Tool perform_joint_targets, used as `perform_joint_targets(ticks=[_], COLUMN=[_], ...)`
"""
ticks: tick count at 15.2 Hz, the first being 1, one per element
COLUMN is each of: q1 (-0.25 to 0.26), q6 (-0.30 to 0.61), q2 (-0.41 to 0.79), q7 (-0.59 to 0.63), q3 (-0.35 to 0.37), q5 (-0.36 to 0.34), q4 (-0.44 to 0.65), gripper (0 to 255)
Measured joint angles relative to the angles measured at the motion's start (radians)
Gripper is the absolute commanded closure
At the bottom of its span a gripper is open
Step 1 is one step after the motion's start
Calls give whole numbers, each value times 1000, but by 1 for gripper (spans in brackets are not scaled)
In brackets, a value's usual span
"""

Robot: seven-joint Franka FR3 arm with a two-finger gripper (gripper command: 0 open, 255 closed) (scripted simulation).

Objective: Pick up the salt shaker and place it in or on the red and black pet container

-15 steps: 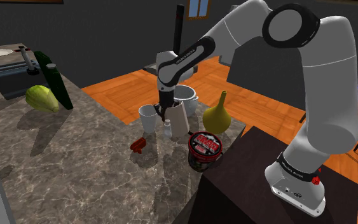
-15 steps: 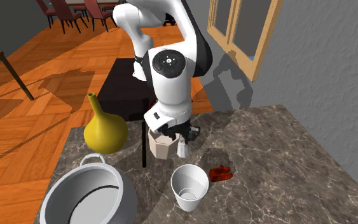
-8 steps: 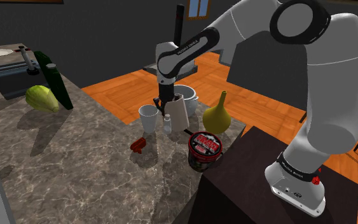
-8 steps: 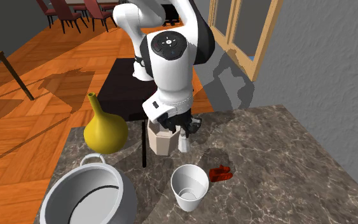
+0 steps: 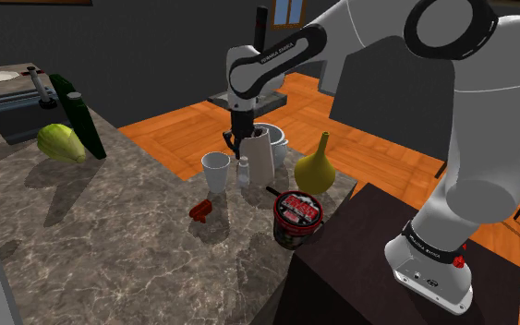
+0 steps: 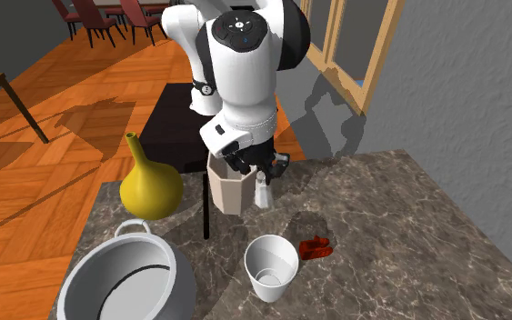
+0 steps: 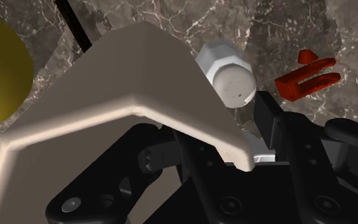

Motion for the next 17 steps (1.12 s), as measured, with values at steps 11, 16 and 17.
perform_joint_targets(ticks=[11,16,17], q1=[-28,-41,-43], q6=[12,60,68], q2=[-229,-410,-458], q7=[-32,-75,-88], q3=[14,18,16], q5=[52,102,116], q4=[-240,-468,-524], gripper=[255,255,255])
